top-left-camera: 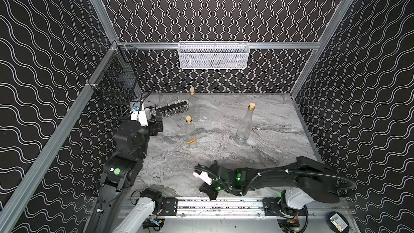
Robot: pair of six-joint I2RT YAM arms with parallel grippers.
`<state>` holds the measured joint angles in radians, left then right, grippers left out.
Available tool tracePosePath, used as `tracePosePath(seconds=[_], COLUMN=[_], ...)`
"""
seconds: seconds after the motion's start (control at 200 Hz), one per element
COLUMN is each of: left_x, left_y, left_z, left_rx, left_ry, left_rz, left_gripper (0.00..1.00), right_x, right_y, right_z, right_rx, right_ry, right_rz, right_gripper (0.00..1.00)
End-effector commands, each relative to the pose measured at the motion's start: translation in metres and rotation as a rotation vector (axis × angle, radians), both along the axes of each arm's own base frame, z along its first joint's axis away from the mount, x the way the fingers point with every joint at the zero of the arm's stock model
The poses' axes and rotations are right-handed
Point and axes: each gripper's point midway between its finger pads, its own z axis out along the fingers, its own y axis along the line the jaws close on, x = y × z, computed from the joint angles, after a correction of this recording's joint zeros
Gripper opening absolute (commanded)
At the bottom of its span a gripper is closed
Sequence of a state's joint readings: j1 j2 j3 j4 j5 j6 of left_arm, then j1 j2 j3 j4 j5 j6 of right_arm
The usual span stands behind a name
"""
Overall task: Remove the label from the bottle
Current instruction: Place the label at the center of the board.
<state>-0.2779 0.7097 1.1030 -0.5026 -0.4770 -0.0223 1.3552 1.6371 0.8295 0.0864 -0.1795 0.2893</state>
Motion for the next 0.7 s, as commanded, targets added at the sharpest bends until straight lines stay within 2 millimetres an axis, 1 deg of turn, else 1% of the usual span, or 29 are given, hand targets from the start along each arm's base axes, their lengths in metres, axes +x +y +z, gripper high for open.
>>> tracePosePath(seconds=[0.0,0.21,0.255,0.27,0.295,0.375,0.475,0.526,0.536,0.546,0.696], left_x=[-0.004,0.001,0.001,0.001,0.001,0.000,-0.001,-0.001,-0.001,-0.001,-0.001], left_y=[0.011,0.008,0.008,0.008,0.008,0.008,0.008,0.007,0.007,0.007,0.007], left_z=[-0.002,-0.002,-0.003,-0.003,-0.003,-0.004,-0.005,-0.005,-0.005,-0.005,-0.006], left_rx=[0.034,0.037,0.041,0.043,0.044,0.049,0.050,0.053,0.052,0.054,0.058], left_ry=[0.009,-0.001,-0.002,-0.002,-0.001,-0.002,-0.002,0.001,0.001,0.001,0.003], left_rz=[0.057,0.047,0.046,0.046,0.048,0.045,0.037,0.033,0.033,0.032,0.030], left_gripper=[0.99,0.99,0.99,0.99,0.99,0.99,0.99,0.99,0.99,0.99,0.99], right_x=[-0.003,0.003,0.004,0.006,0.006,0.009,0.011,0.012,0.011,0.011,0.013], right_y=[0.011,0.032,0.032,0.041,0.044,0.050,0.055,0.057,0.056,0.056,0.059], right_z=[-0.004,-0.015,-0.022,-0.015,-0.014,-0.015,-0.022,-0.019,-0.029,-0.031,-0.043], right_rx=[-0.032,-0.050,-0.064,-0.043,-0.040,-0.043,-0.060,-0.054,-0.074,-0.079,-0.102], right_ry=[-0.048,-0.082,-0.084,-0.091,-0.096,-0.111,-0.119,-0.126,-0.120,-0.119,-0.122], right_rz=[0.065,0.083,0.085,0.086,0.089,0.092,0.099,0.100,0.103,0.104,0.106], right_gripper=[0.03,0.05,0.05,0.05,0.05,0.07,0.08,0.09,0.09,0.09,0.15])
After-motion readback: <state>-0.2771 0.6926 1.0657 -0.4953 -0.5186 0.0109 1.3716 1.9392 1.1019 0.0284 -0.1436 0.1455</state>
